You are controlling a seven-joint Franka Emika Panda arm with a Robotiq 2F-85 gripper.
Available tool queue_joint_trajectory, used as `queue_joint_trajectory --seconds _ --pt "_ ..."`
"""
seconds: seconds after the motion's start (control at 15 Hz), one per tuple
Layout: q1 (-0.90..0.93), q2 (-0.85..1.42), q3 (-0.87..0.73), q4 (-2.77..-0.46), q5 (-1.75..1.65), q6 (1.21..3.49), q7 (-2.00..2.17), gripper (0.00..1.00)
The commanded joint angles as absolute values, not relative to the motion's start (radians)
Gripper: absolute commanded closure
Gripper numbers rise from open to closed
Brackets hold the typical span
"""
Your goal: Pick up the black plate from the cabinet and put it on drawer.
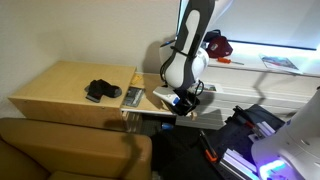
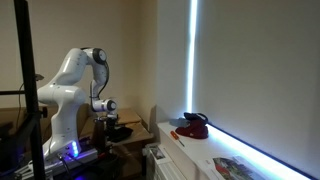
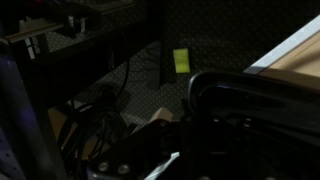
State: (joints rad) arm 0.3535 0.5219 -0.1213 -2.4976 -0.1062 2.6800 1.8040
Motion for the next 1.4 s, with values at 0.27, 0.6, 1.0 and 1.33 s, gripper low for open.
queue_joint_trajectory --seconds 0.27,0.6,1.0,1.33 --pt "0.352 0.501 -0.119 -2.489 -0.109 2.672 1.805 0.81" --pt "0.358 0.519 -0.131 -2.464 -0.101 2.684 1.836 0.34" --pt "0.402 0.489 -0.183 -2.440 -0.136 2.727 1.941 0.00" --pt "0.406 0.374 -0.180 -2.442 -0.235 2.437 1.941 0.00"
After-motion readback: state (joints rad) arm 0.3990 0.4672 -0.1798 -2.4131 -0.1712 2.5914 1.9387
